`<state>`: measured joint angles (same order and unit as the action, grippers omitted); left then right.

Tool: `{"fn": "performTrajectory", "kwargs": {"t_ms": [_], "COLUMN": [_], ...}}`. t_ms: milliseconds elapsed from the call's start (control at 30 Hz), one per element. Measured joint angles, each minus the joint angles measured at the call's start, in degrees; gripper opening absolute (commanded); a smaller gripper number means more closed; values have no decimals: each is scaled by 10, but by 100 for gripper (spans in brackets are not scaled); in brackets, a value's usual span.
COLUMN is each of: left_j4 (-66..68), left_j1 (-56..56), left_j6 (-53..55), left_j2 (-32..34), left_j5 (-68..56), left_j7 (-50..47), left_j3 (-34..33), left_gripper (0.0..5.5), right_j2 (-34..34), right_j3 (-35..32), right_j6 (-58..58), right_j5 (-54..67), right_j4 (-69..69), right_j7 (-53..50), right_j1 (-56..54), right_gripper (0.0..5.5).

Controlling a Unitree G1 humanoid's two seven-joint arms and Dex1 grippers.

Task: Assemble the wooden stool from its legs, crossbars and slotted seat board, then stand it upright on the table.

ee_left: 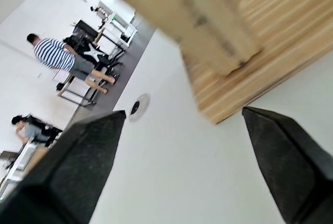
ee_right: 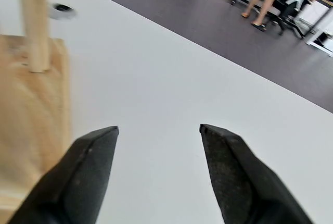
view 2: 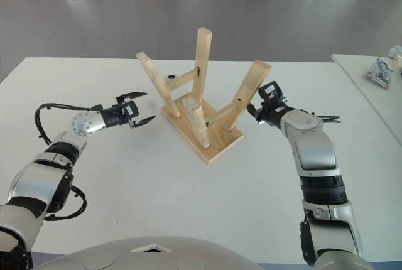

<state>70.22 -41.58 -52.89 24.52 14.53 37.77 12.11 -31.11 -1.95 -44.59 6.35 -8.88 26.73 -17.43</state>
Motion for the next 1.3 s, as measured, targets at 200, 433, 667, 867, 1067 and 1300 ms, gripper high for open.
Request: {"fn": "performTrajectory", "kwargs": {"t_ms": [200,433,667,867,1067,1300], "left_j4": [-5,23,-1,-86,-102,-120], "left_j1": [-38,-86,-45,24,26,49], "left_j6": [30,80,72,78,89,101], "left_j2": [-56,-42,-29,-39,-31,-32], "left_j5": [-57,-53,-95,-164,-168,-174], "left_j7": [143,161,299,379,369,365], "left_j3": [-10,-14,-26,-44,-53,-57], "left_gripper": [414,414,414,414,414,414], "right_j2": [5,13,15,-73,-44,20], "right_j3": [3,23,26,-17,-20,11], "right_j6": [-15,-12,-10,-49,-71,-55], "right_j5": [-1,3,0,60,113,104], "right_j4": [-20,-20,-22,-91,-101,-34], "right_j7": [-17,-11,-18,84,97,43], "right_j1": [5,7,13,96,90,43], "right_gripper": [294,294,294,294,294,294]}}
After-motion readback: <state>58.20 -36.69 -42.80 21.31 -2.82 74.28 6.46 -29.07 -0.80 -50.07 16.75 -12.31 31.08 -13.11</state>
